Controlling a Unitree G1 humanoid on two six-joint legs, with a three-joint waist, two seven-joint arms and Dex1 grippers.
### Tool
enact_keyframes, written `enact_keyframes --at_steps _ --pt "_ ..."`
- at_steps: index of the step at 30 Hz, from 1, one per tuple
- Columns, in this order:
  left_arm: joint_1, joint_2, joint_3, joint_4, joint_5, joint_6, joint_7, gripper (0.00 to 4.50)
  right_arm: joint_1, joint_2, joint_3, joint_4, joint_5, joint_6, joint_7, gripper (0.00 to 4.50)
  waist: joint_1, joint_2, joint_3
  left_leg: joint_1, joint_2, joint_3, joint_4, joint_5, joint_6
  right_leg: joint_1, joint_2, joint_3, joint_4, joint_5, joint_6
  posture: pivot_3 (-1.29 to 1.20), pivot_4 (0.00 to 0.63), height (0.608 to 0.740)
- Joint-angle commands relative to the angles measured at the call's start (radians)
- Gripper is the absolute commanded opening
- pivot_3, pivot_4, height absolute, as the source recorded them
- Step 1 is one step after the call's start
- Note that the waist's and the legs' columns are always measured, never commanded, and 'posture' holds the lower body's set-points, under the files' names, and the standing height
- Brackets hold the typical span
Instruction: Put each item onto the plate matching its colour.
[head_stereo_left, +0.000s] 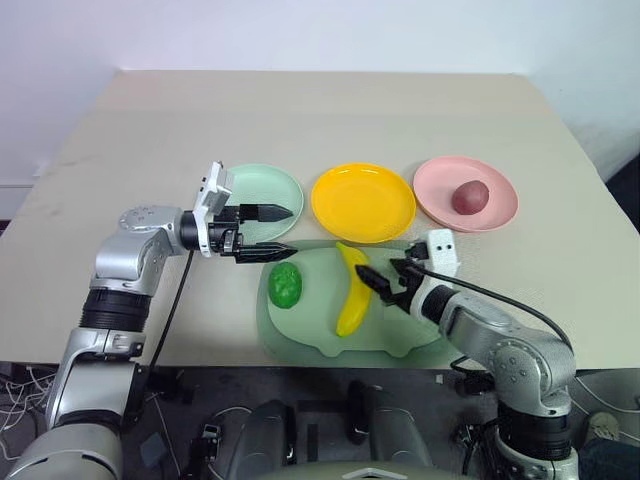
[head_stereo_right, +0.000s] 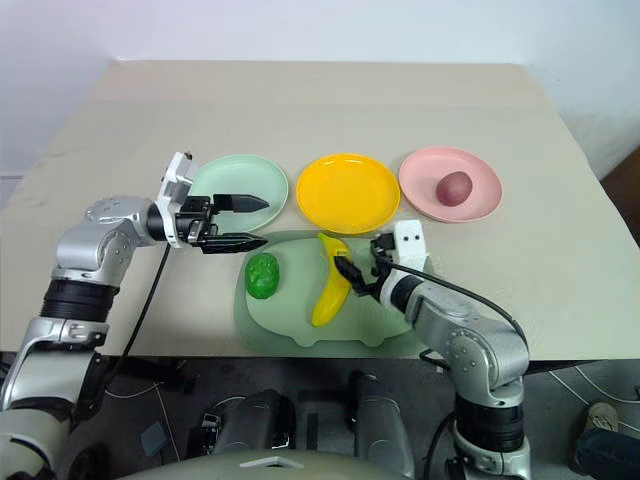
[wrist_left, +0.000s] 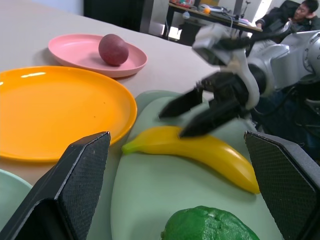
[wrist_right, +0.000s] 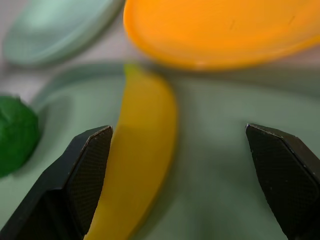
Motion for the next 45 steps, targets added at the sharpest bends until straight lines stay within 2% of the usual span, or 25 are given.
enact_keyframes --at_steps 1,18,25,34,37,38,40,44,45 --pt "-0.018 0.003 0.000 -0.010 0.000 0.003 -0.006 4.50 -0.023 0.008 -0.039 -0.041 0.042 0.073 -0.014 4.45 0.001 0.000 0.000 0.000 0.000 0.000 0.000 0.000 0.000 0.000 0.000 0.000 0.000 0.000 0.000 0.00 0.150 0.740" --pt "0.007 0.003 0.004 -0.039 -0.002 0.017 -0.002 4.50 -0.110 0.027 -0.082 -0.044 0.093 0.212 0.000 4.45 0.000 0.000 0.000 0.000 0.000 -0.001 0.000 0.000 0.000 0.000 0.000 0.000 0.000 0.000 0.000 0.00 0.150 0.740" --pt "0.003 -0.003 -0.001 -0.043 0.002 0.006 -0.002 4.50 -0.126 -0.021 0.036 -0.077 0.040 0.253 -0.014 4.45 -0.001 0.000 0.000 0.000 0.000 -0.001 0.000 0.000 0.000 0.000 0.000 0.000 0.000 0.000 0.000 0.00 0.150 0.740" --pt "0.009 -0.003 -0.004 -0.053 0.003 0.014 -0.002 4.50 -0.142 -0.013 0.069 -0.084 0.004 0.316 -0.016 4.45 0.000 0.000 0.000 0.000 0.000 -0.001 0.000 0.000 0.000 0.000 0.000 0.000 0.000 0.000 0.000 0.00 0.150 0.740" --pt "0.006 0.001 -0.003 -0.052 0.005 0.015 -0.001 4.50 -0.144 -0.015 0.087 -0.098 -0.021 0.316 -0.028 4.00 -0.001 0.000 0.000 0.000 0.000 -0.001 0.000 0.000 0.000 0.000 0.000 0.000 -0.001 0.000 0.000 0.00 0.150 0.740" --pt "0.004 0.003 -0.002 -0.049 0.008 0.012 -0.001 4.50 -0.145 -0.022 0.097 -0.100 -0.024 0.319 -0.021 3.58 -0.001 0.000 0.000 0.000 0.000 -0.001 0.000 0.000 0.000 0.000 0.000 0.000 -0.001 0.000 0.000 0.00 0.150 0.740" --pt "0.003 0.003 0.001 -0.047 0.007 0.015 -0.001 4.50 -0.144 -0.039 0.118 -0.107 -0.034 0.313 -0.009 3.31 -0.001 0.000 0.000 0.000 0.000 -0.001 0.000 0.000 0.000 0.000 0.000 0.000 -0.001 0.000 0.000 0.00 0.150 0.740" --pt "0.003 0.002 0.003 -0.050 0.007 0.019 -0.002 4.50 -0.144 -0.086 0.130 -0.100 -0.042 0.299 0.030 1.94 0.000 0.000 0.000 0.000 0.000 -0.001 0.000 0.000 0.000 0.000 0.000 0.000 -0.001 0.000 0.000 0.00 0.150 0.740" --pt "0.004 0.002 0.003 -0.050 0.008 0.018 -0.001 4.50 -0.142 -0.094 0.130 -0.100 -0.043 0.294 0.041 1.75 0.000 0.000 0.000 0.000 0.000 -0.001 0.000 0.000 0.000 0.000 0.000 0.000 -0.001 0.000 0.000 0.00 0.150 0.740"
